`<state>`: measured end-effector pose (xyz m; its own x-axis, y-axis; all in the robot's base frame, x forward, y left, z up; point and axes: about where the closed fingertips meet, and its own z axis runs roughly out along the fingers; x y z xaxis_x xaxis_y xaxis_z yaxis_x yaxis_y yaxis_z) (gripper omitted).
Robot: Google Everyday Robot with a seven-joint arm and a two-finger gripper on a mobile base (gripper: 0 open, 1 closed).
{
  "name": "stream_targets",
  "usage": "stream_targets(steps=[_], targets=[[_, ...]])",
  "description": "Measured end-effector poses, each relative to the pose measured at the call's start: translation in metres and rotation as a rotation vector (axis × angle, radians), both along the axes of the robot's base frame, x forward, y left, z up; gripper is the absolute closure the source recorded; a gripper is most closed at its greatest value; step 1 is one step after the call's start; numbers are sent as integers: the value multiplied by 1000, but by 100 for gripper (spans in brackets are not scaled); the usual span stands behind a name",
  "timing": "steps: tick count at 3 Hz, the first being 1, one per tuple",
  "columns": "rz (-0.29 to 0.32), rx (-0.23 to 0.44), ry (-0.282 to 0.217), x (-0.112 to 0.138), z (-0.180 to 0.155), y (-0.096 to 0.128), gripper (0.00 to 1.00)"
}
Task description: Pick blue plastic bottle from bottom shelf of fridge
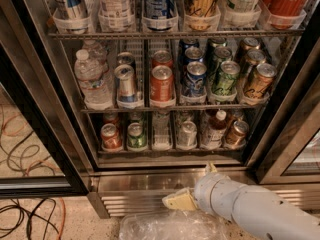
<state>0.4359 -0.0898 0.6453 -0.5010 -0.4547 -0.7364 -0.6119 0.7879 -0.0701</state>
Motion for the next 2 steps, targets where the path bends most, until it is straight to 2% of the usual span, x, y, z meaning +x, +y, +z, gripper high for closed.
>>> stream_targets(steps=[1,2], targets=[[-35,30,-94,10,21,7,0],[-94,115,-230,23,28,11,0]])
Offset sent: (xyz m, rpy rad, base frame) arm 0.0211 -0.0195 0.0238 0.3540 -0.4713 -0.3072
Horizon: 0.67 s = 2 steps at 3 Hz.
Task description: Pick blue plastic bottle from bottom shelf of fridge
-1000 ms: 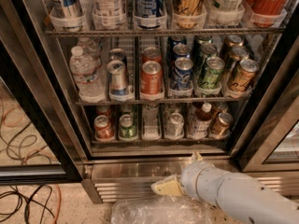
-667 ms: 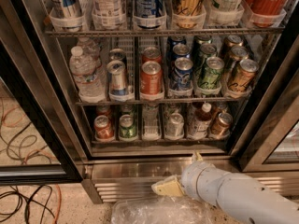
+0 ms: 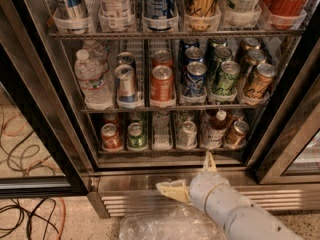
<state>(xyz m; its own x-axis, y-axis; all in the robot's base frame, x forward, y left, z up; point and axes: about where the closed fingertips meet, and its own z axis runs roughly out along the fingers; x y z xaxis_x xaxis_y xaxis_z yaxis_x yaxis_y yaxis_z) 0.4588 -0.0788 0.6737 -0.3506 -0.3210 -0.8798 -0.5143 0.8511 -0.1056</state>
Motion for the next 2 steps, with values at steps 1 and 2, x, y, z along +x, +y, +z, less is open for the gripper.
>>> stream_targets(steps=[1,2], targets=[[-64,97,-110,-5,-15,-7,0],[-160,200,-193,-3,-33,-21,0]])
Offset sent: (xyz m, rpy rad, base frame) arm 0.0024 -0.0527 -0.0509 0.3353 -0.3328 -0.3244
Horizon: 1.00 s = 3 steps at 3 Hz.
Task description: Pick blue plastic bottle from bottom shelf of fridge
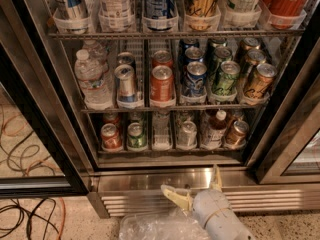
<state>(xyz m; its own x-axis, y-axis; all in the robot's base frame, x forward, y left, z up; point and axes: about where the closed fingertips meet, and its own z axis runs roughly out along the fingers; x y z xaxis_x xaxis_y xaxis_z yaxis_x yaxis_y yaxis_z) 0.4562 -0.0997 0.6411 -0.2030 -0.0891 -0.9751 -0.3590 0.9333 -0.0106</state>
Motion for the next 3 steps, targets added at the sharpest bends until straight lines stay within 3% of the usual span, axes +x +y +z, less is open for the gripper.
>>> stream_targets(steps=[1,3], targets=[[-51,40,-22,6,-3,-9,0],[-73,34,-13,9,-6,-11,0]])
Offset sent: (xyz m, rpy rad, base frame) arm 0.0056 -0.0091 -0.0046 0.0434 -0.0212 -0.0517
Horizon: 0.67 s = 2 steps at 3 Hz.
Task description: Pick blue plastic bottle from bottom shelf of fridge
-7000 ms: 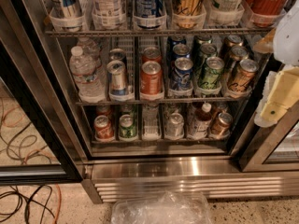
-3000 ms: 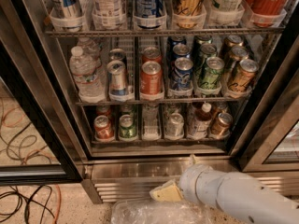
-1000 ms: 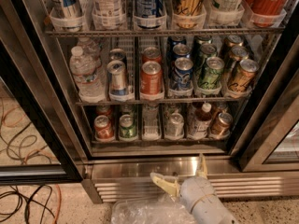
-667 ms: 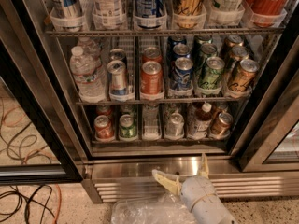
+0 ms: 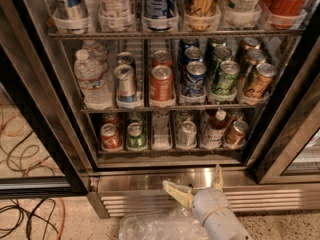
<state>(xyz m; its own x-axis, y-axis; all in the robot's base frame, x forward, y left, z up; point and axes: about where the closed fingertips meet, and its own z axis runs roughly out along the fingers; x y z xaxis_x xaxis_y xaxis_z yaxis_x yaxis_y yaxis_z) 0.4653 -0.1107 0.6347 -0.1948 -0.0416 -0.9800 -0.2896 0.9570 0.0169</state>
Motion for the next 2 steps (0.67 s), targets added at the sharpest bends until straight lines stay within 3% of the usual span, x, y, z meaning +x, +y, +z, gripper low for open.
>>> stream_targets(steps=[1,2], targets=[[-54,11,-75,3,-4,-6,0],[-153,21,-215,9,-14,-31,0]])
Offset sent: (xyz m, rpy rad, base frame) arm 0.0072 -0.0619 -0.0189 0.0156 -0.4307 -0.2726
